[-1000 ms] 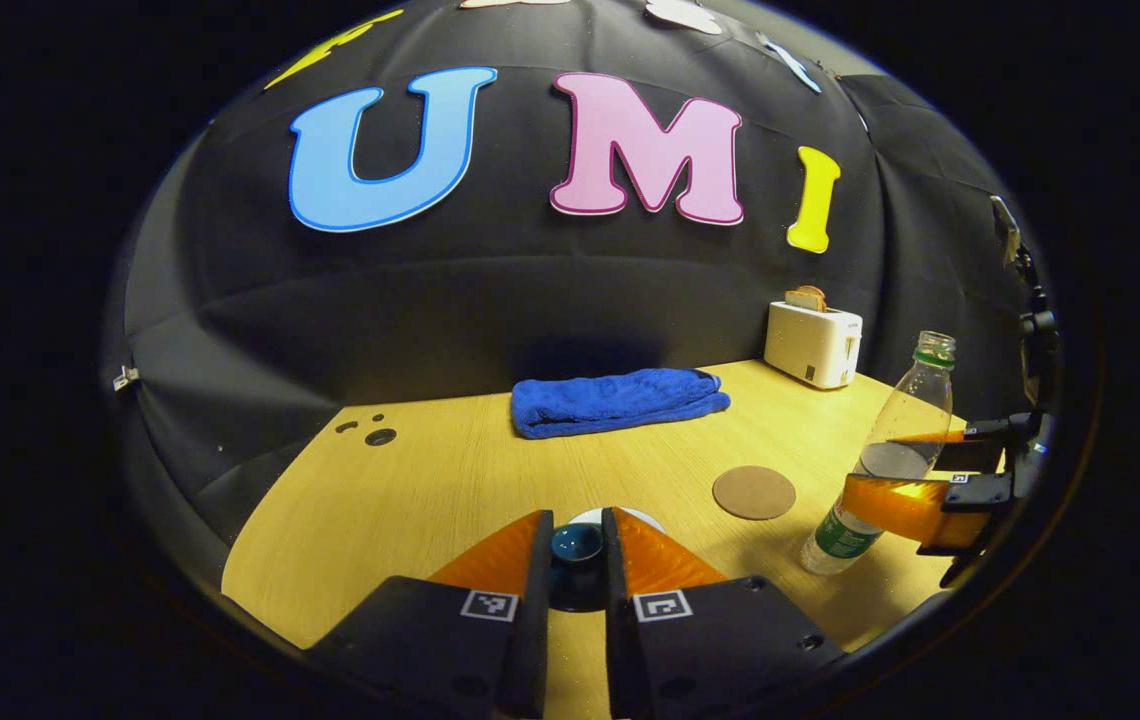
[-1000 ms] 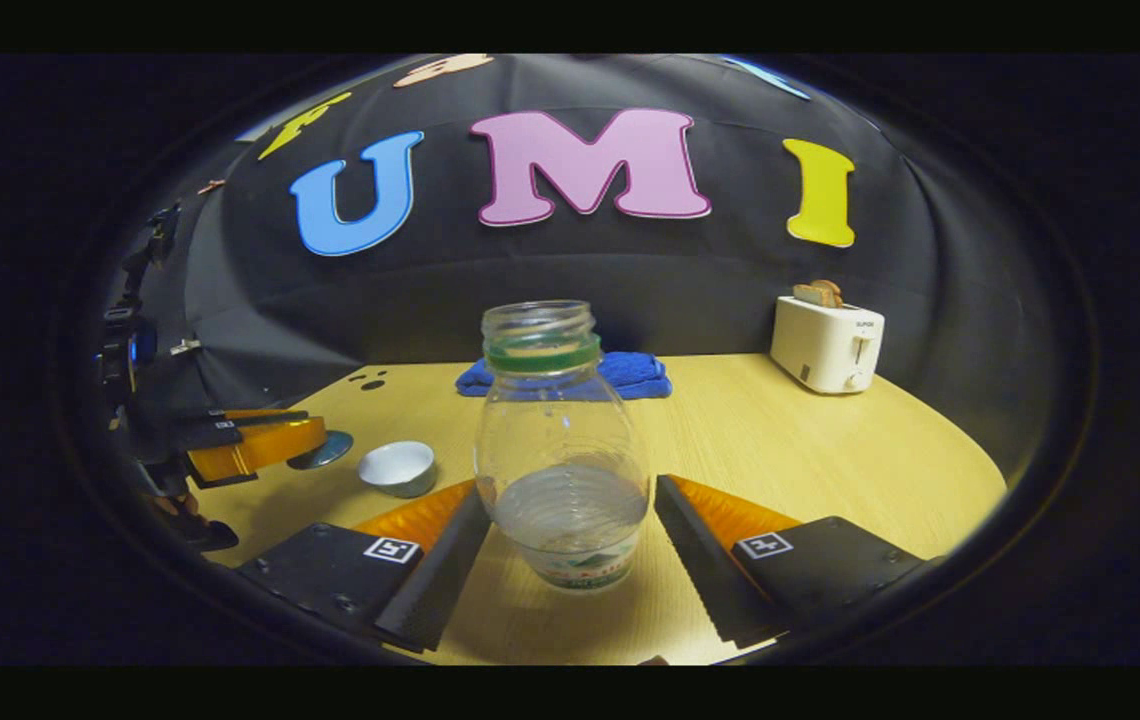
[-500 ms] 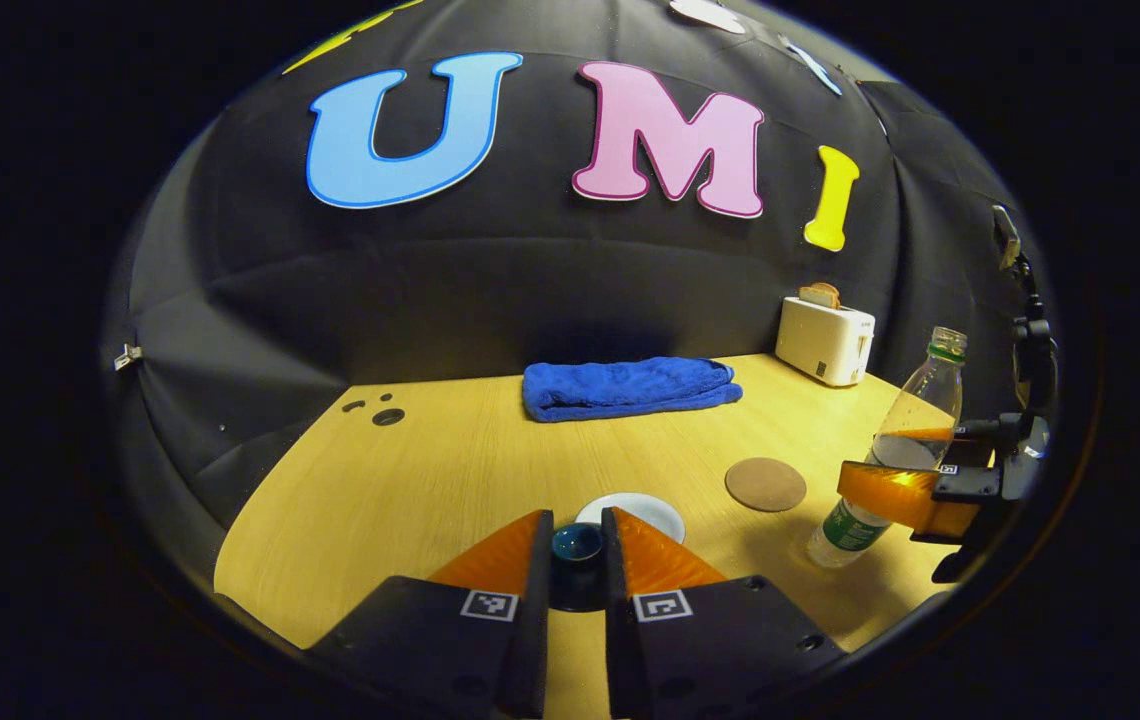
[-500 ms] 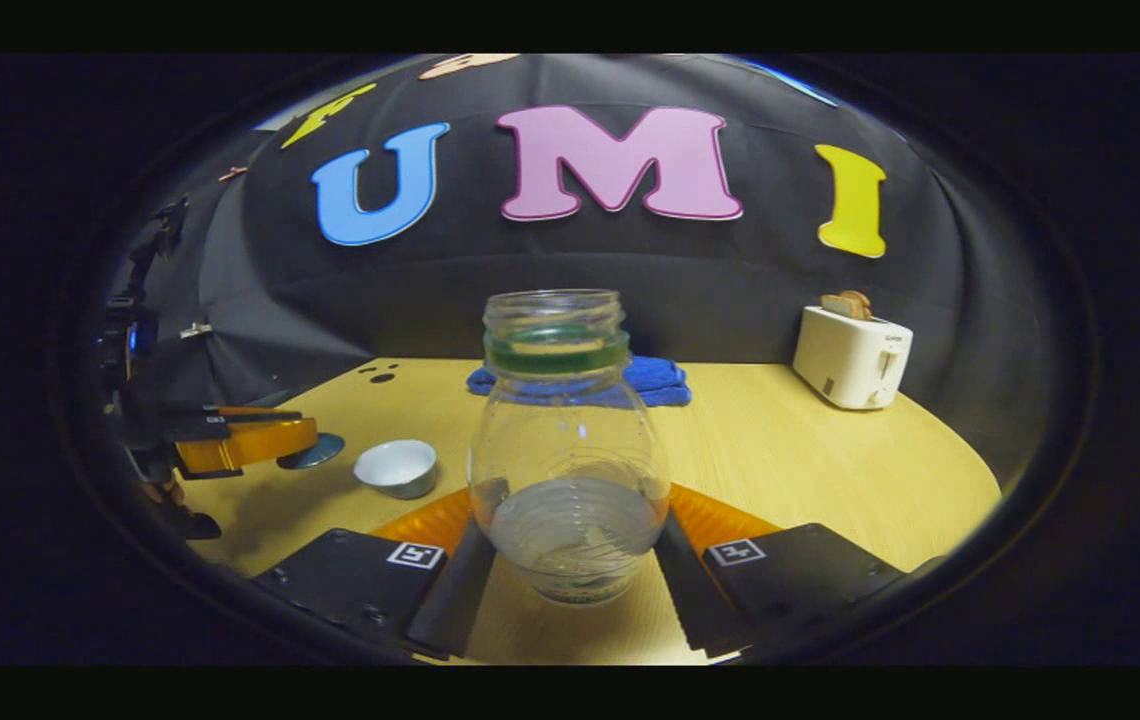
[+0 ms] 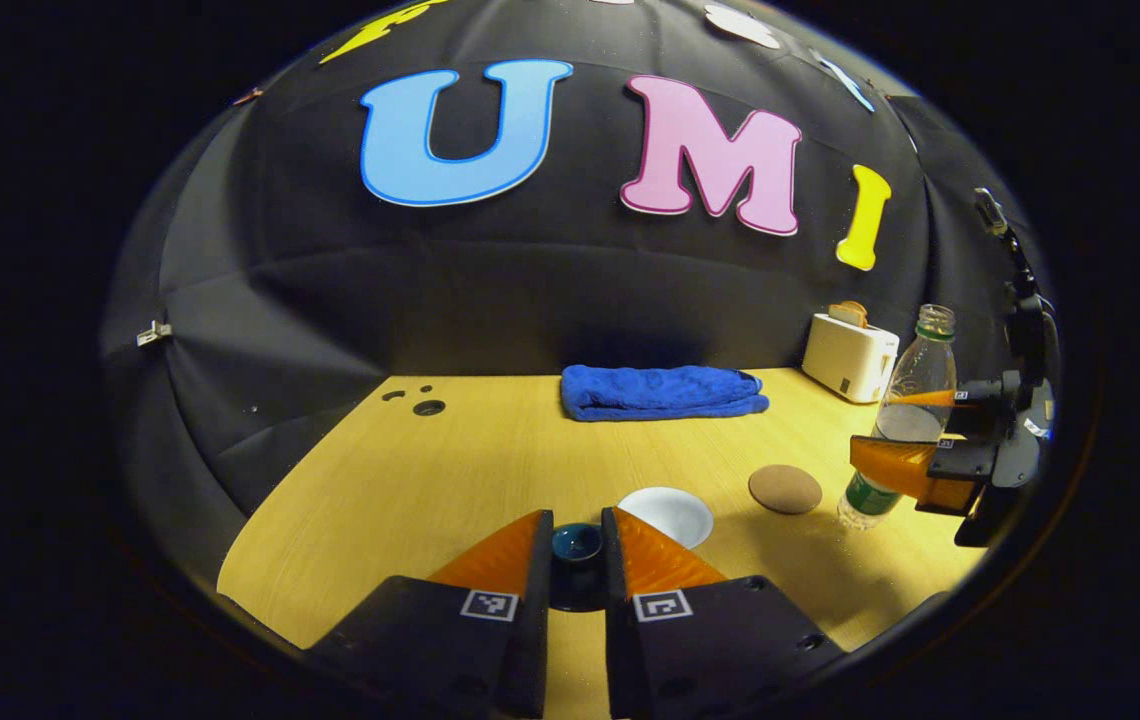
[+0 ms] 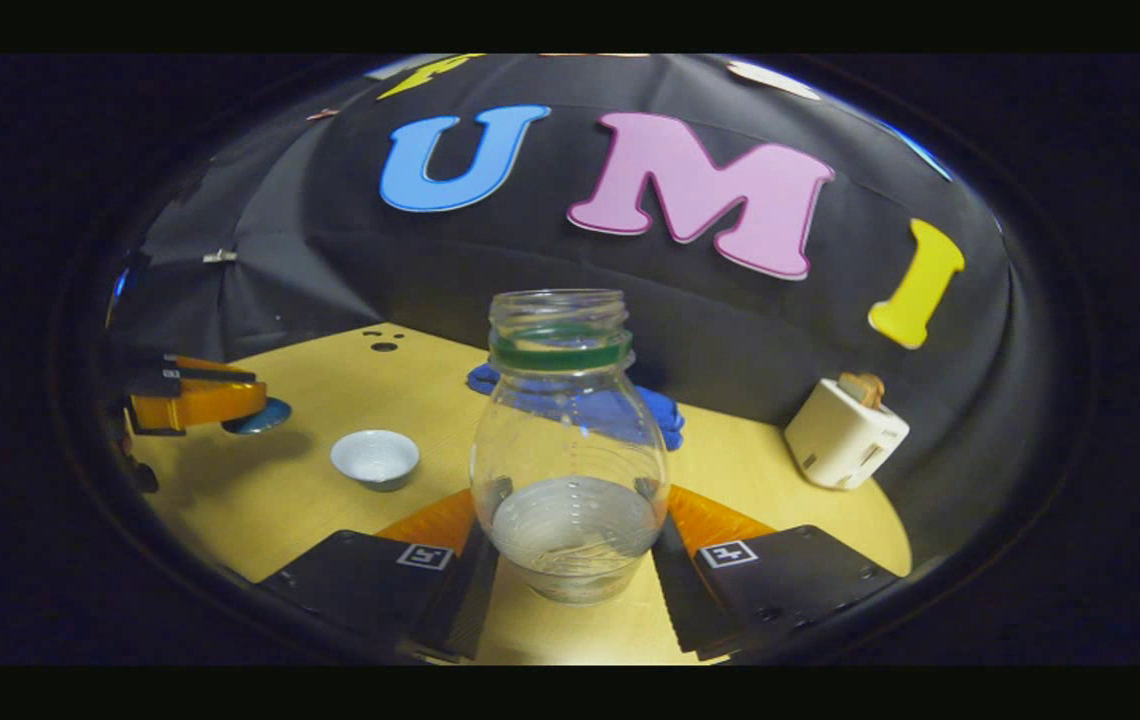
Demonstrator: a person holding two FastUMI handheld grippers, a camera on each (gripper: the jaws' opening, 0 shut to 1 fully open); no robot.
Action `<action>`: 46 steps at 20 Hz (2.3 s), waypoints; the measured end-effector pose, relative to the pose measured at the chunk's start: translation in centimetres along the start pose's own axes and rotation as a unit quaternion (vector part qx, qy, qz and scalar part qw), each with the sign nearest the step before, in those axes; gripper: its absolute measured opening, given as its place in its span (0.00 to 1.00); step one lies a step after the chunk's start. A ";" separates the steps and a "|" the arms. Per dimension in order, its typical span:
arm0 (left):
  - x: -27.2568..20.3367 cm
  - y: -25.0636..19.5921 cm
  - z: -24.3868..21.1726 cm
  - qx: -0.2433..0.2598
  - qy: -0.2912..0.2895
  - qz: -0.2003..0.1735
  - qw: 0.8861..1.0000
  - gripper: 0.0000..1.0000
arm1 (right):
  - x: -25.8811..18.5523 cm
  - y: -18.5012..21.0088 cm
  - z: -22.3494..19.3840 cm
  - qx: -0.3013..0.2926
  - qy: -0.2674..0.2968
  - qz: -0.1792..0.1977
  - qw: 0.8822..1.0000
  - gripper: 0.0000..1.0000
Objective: Open the teacup lid with one hand, grasp the water bottle and pour water into the teacup with the other hand; after pouring, place the water bottle on the coaster and then close the teacup lid.
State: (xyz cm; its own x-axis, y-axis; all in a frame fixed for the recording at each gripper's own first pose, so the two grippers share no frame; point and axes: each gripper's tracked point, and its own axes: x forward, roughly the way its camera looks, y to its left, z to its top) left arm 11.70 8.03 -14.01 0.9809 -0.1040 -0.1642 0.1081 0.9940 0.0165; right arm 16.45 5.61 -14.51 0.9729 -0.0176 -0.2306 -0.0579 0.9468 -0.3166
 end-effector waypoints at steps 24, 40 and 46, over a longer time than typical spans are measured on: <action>-4.3 11.3 -2.8 -0.048 -0.010 0.085 0.995 0.28 | 10.9 6.4 -2.5 -0.369 0.022 0.017 0.929 0.77; -3.9 9.8 -4.1 -0.079 -0.009 0.075 0.994 0.27 | 12.4 7.0 -2.0 -0.520 -0.019 0.001 0.854 0.74; -4.6 11.3 -4.8 -0.084 -0.007 0.090 0.992 0.28 | 12.7 6.9 -1.3 -0.572 -0.044 0.002 0.819 0.73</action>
State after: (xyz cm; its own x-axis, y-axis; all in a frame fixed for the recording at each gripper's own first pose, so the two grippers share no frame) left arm 7.64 19.91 -17.85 0.9843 0.0761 -0.1595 -0.0959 0.9882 -0.1197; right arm 28.09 11.53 -20.83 0.9818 0.0549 -0.1820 -0.1836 0.0260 -0.9827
